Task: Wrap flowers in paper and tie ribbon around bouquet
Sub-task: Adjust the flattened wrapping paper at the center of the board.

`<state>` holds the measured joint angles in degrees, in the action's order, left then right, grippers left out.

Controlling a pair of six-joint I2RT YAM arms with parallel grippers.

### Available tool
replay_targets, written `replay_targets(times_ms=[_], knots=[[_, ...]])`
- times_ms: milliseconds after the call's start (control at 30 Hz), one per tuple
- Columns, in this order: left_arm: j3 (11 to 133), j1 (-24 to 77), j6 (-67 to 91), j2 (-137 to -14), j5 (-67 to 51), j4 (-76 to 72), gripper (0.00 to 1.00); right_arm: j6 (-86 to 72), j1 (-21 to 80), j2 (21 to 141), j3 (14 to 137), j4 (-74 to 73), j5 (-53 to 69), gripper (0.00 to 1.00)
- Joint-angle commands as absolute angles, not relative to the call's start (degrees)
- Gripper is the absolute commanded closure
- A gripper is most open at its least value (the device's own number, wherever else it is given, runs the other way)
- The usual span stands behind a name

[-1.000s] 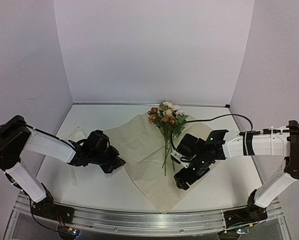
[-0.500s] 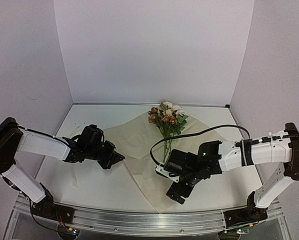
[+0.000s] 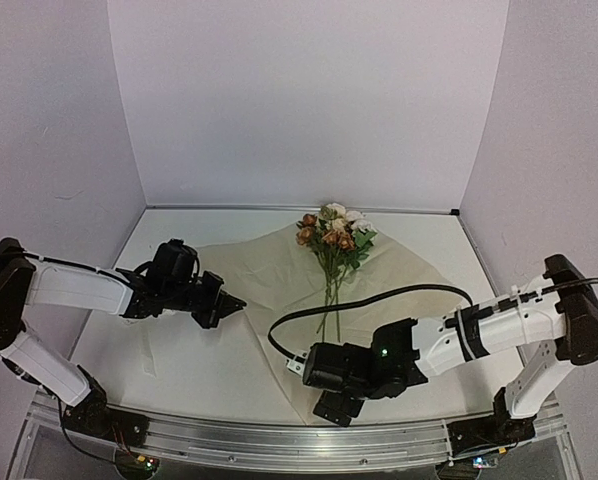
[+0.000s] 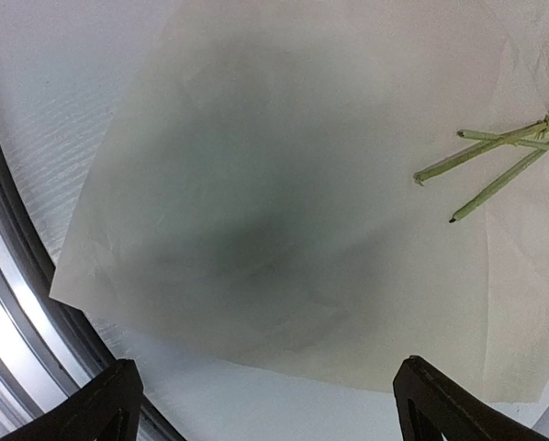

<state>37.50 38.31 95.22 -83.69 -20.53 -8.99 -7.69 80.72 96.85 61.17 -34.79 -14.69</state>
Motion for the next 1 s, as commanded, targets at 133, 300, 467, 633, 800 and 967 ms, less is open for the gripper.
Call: replay_targets(times_ms=[133,300,467,633,800,967], knots=[[39.7,37.5,96.4,-80.7,-21.6,-8.8,1.0,-6.0,85.8,100.3,61.7,-30.1,-22.8,0.02],[39.8,37.4,96.2,-80.5,-21.6,-8.1,1.0,-4.9,87.3,104.1,62.8,-28.2,-23.7,0.02],[39.2,37.4,95.4,-79.5,-20.7,-6.4,1.0,-4.5,87.9,106.3,63.2,-25.5,-23.5,0.02],[38.3,37.4,94.7,-79.0,-20.2,-5.2,1.0,-4.5,88.0,108.1,63.6,-23.9,-23.1,0.09],[36.8,37.3,93.7,-78.6,-19.7,-4.0,1.0,-4.3,88.0,108.8,63.3,-23.2,-23.8,0.39],[34.5,36.9,91.3,-78.5,-19.5,-2.9,0.95,-4.2,87.6,108.5,63.3,-23.0,-24.0,0.78]])
